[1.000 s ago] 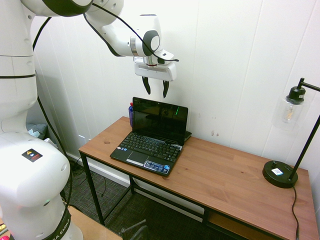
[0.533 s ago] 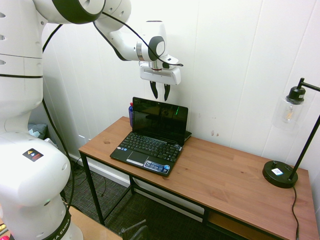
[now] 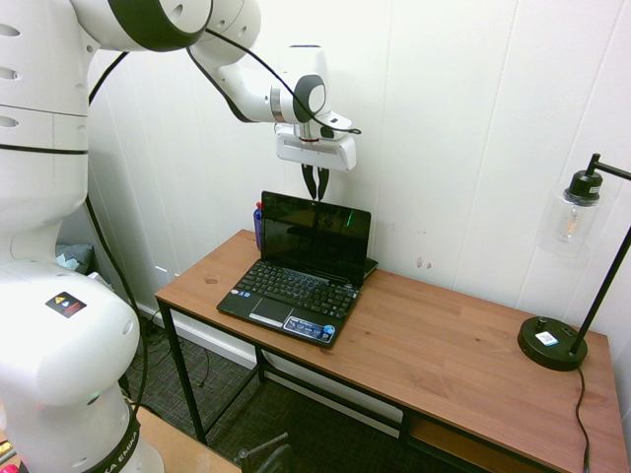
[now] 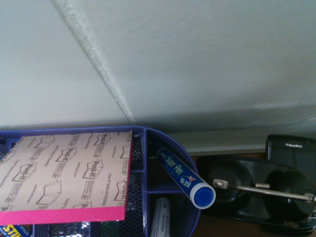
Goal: Close the laptop lid
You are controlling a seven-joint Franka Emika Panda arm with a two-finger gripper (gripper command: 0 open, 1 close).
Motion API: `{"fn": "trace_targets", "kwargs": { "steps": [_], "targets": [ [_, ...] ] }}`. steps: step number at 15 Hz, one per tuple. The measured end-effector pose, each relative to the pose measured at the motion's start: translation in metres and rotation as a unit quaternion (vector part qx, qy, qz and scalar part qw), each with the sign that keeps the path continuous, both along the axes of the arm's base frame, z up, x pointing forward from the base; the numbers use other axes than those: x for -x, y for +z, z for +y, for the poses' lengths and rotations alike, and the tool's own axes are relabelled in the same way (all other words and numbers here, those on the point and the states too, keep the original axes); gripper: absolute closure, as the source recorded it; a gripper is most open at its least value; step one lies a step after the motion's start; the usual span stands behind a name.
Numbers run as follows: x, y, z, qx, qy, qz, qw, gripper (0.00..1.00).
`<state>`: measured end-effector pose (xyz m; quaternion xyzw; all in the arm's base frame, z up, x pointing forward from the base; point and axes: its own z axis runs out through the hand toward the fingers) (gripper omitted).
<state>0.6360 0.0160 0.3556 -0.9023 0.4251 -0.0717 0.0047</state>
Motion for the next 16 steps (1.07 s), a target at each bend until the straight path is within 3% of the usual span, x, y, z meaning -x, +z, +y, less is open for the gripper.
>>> {"fn": "trace_targets", "kwargs": {
  "steps": [16],
  "targets": [
    [0.012,-0.024,-0.018,-0.002,-0.021,0.029,0.999,1.0]
  ]
}}
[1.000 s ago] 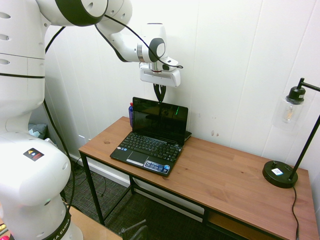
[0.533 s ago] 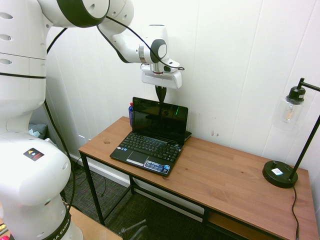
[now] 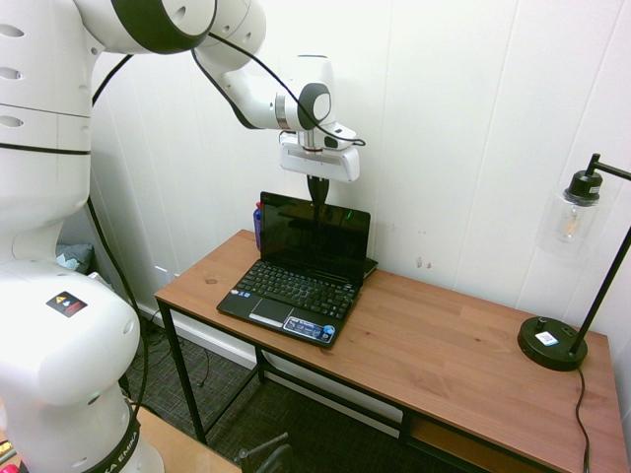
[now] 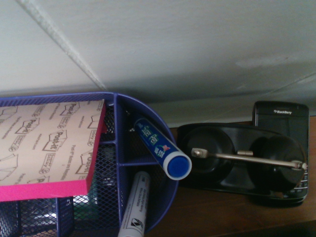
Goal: Close the laptop lid
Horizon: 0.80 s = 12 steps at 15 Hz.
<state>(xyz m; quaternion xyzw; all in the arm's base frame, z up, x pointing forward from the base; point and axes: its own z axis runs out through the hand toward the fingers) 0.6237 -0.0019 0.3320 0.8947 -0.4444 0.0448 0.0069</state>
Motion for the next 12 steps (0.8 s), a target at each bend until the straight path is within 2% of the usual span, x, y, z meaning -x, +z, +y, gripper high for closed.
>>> {"fn": "trace_targets", "kwargs": {
  "steps": [12],
  "targets": [
    [0.076,-0.044,-0.055,-0.02,-0.054,0.021,0.998,1.0]
  ]
}}
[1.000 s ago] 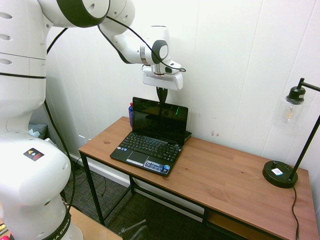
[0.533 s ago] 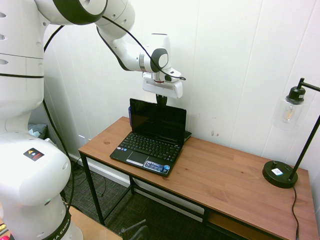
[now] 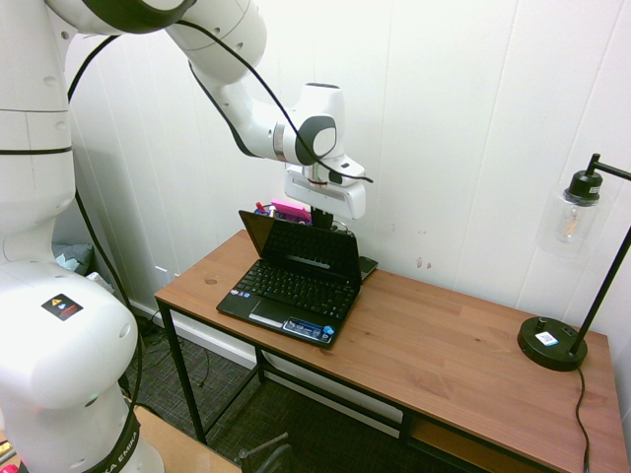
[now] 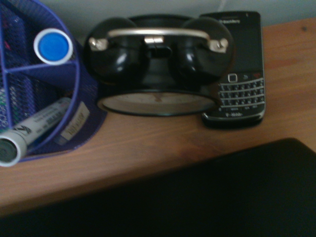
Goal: Close the laptop lid
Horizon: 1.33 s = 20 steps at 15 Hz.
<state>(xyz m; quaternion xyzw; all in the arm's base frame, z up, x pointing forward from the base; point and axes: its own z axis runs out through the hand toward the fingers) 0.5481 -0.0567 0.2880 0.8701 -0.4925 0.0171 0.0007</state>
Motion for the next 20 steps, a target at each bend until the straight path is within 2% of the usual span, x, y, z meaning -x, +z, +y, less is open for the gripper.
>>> {"fn": "trace_targets", "kwargs": {
  "steps": [14,20],
  "targets": [
    [0.082,-0.069,-0.021,-0.024,-0.037,0.047,0.998,1.0],
    [0.101,-0.095,-0.026,-0.031,-0.045,0.05,0.997,1.0]
  ]
}}
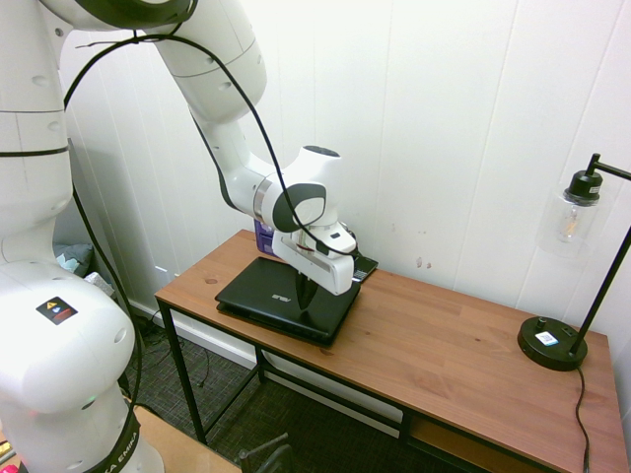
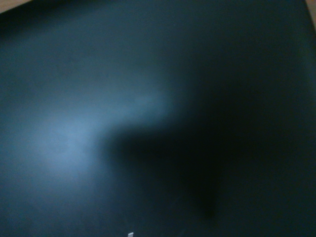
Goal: Close the laptop lid
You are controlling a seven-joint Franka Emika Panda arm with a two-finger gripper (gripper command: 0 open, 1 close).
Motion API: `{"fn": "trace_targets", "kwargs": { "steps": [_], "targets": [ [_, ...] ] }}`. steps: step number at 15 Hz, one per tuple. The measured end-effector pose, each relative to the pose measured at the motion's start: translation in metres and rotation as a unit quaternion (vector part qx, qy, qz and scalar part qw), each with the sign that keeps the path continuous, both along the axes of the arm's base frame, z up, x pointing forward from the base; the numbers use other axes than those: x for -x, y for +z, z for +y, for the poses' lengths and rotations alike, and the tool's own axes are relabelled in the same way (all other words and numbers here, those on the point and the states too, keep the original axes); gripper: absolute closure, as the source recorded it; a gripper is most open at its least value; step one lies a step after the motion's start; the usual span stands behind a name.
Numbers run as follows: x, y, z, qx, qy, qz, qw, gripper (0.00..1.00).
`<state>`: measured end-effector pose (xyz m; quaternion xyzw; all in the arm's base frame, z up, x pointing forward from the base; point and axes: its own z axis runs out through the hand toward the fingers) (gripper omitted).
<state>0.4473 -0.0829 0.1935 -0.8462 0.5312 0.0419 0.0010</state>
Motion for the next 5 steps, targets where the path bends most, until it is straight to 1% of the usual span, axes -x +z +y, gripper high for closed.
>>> {"fn": "trace_targets", "kwargs": {
  "steps": [2,5],
  "targets": [
    [0.0029,-0.0043,-0.0022,0.0,-0.001,-0.004,1.0,1.0],
    [0.0004,-0.0001,-0.0088,0.005,0.0,-0.022,1.0,1.0]
  ]
}}
